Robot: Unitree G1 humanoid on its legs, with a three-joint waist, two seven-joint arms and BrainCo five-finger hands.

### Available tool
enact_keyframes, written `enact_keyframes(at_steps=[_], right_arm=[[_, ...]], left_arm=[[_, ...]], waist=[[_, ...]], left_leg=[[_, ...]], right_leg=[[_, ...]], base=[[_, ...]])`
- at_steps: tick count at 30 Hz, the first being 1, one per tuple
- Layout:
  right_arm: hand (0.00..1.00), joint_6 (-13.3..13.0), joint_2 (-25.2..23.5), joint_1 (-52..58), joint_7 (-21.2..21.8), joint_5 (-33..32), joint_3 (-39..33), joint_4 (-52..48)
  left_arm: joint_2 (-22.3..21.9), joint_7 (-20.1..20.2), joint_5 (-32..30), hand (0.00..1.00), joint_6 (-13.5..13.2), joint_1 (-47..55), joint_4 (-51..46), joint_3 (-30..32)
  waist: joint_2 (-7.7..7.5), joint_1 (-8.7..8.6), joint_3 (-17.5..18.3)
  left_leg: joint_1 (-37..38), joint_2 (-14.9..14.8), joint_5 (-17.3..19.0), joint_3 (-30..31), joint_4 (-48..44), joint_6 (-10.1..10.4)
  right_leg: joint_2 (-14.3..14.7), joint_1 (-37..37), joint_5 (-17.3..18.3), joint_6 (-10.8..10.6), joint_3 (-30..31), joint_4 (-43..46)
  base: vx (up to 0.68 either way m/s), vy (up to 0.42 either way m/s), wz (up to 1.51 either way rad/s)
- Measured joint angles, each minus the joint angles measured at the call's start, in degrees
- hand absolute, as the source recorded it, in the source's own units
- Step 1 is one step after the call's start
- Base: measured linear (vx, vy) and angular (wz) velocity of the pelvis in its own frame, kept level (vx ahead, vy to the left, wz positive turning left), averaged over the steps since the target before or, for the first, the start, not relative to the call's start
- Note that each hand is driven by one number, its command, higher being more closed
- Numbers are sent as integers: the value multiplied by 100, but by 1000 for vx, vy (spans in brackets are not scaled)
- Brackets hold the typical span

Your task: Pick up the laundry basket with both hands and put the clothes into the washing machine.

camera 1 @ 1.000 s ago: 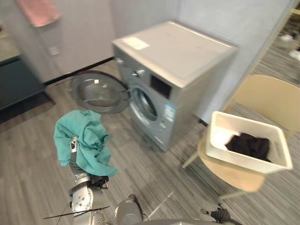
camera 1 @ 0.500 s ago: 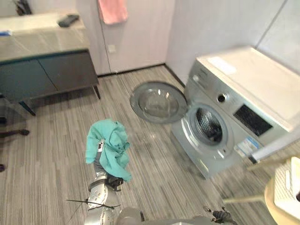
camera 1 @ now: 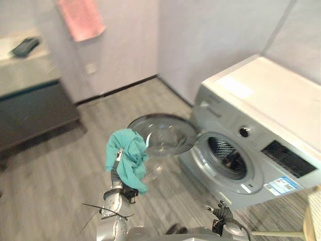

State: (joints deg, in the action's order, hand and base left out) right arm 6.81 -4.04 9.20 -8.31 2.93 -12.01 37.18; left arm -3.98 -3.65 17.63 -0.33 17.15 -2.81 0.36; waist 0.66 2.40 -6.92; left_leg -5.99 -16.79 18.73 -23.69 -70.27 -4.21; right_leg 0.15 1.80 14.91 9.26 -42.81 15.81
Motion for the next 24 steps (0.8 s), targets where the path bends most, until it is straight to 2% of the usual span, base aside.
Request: enact_keyframes(at_steps=[1, 2, 4, 5, 6, 7, 8, 10, 12, 13, 14, 15, 17, 19, 20, 21, 22, 23, 24], right_arm=[[0, 1, -13, -4, 0, 3, -2, -4], [0, 6, -29, 6, 7, 27, -9, -3], [0, 31, 1, -59, 35, 129, -5, 7], [0, 31, 19, -108, 79, 181, -2, 40], [0, 24, 24, -133, 84, 203, 9, 105], [0, -1, 61, -175, 84, 221, 27, 253], [0, 6, 56, -253, 103, 284, -2, 509], [0, -7, 4, -277, 167, 470, 161, 530], [0, -43, 4, -353, 257, 587, 249, 671], [0, -61, 5, -434, 339, 668, 240, 942], [0, -77, 12, -489, 361, 676, 237, 1007], [0, -91, 10, -551, 368, 673, 216, 1068], [0, -119, 12, -583, 368, 668, 110, 1107], [0, -133, 111, -578, 354, 665, -83, 1162], [0, -127, 214, -565, 349, 665, -190, 1223], [0, -110, 317, -549, 350, 665, -280, 1349], [0, -83, 400, -549, 346, 665, -297, 1412], [0, -48, 590, -597, 347, 667, -280, 1553], [0, -3, 795, -638, 335, 668, -276, 1614]], left_arm=[[-4, 16, -31, 100, 0, 33, 60, -12], [-11, 67, -104, 100, 4, 74, 213, -15], [-16, 112, -250, 100, 13, 205, 366, 25], [-17, 114, -278, 100, 13, 259, 477, 21], [-20, 115, -302, 100, 12, 254, 550, 21], [-20, 106, -390, 100, -1, 246, 633, 22], [26, 124, -496, 100, -14, 127, 834, 42], [-10, 94, -622, 100, -14, -116, 973, 158], [21, 108, -685, 100, -35, -217, 1085, 168], [132, 135, -719, 100, -80, -325, 1356, 133], [182, 151, -730, 100, -82, -377, 1479, 131], [272, 205, -746, 100, -82, -492, 1705, 123], [418, 242, -843, 100, -87, -604, 2036, 81], [539, 239, -948, 100, -77, -603, 2177, -2], [597, 236, -959, 100, -82, -585, 2250, -9], [674, 226, -994, 100, -80, -615, 2401, -4], [721, 224, -998, 100, -80, -622, 2505, 4], [605, 211, -1019, 100, -67, -575, 2727, 17], [494, 211, -1084, 100, -23, -484, 2846, 16]], waist=[[-45, -3, 24], [-96, 13, 58], [-101, 68, 90], [-26, 168, 125], [38, 169, 156], [338, 142, 213], [323, 100, 166], [143, 20, 147], [105, 16, 137], [115, -23, 132], [136, -31, 119], [116, -102, 85], [44, -177, 71], [25, -174, 78], [18, -169, 81], [-68, -176, 128], [-39, -154, 143], [118, -150, 149], [266, -148, 220]], left_leg=[[-203, -73, 11, 63, -3, 20], [-547, -220, 19, 280, 233, 33], [-812, -199, 20, 722, 1117, 41], [-812, -11, 20, 1114, 2145, 151], [-791, 137, -57, 1390, 2818, 282], [-621, 218, -843, 1766, 4496, 613], [-465, 283, -860, 1716, 4591, 985], [-209, 482, -867, 1156, 4766, 817], [24, 514, -770, 761, 4891, 726], [229, 516, -718, 590, 5092, 703], [254, 513, -704, 586, 5121, 713], [266, 514, -693, 586, 5108, 712], [262, 502, -693, 675, 5017, 712], [260, 455, -657, 813, 4886, 771], [238, 382, -548, 896, 4735, 950], [192, 277, -419, 1035, 4618, 1165], [190, 210, -408, 1087, 4644, 1245], [230, 8, -494, 1080, 4813, 1402], [324, -140, -689, 971, 5122, 1530]], right_leg=[[7, 28, -25, -40, 220, -74], [6, 105, -123, -139, 698, -217], [-21, 150, -264, -283, 1489, -359], [-74, 91, -408, -464, 2021, -402], [-103, 19, -491, -600, 2220, -376], [-3, -102, -513, -767, 2537, -295], [-80, -130, -475, -928, 2794, -250], [-410, -239, -636, -1134, 2932, -294], [-658, -356, -692, -1230, 2680, -66], [-875, -594, -696, -1237, 2077, 472], [-962, -711, -657, -1188, 1903, 703], [-1155, -897, -508, -1048, 1738, 1097], [-1409, -982, -371, -973, 1958, 1218], [-1727, -970, -414, -1025, 2432, 1103], [-1909, -882, -574, -1074, 2690, 850], [-1866, -788, -499, -1642, 2946, 708], [-1808, -749, -362, -1833, 2922, 665], [-1573, -772, -294, -1875, 2883, 607], [-1388, -833, -265, -1825, 2893, 602]], base=[[272, 209, -180], [256, 249, -167], [276, 306, -219], [294, 414, -225], [301, 433, -227], [271, 445, -160], [282, 360, -136], [254, 309, -103], [143, 229, -91], [58, 96, -62], [64, 54, -47], [30, 2, -12], [58, -102, 18], [55, -243, 23], [38, -352, 30], [36, -385, 29], [25, -407, 7], [43, -369, -21], [65, -334, -29]])
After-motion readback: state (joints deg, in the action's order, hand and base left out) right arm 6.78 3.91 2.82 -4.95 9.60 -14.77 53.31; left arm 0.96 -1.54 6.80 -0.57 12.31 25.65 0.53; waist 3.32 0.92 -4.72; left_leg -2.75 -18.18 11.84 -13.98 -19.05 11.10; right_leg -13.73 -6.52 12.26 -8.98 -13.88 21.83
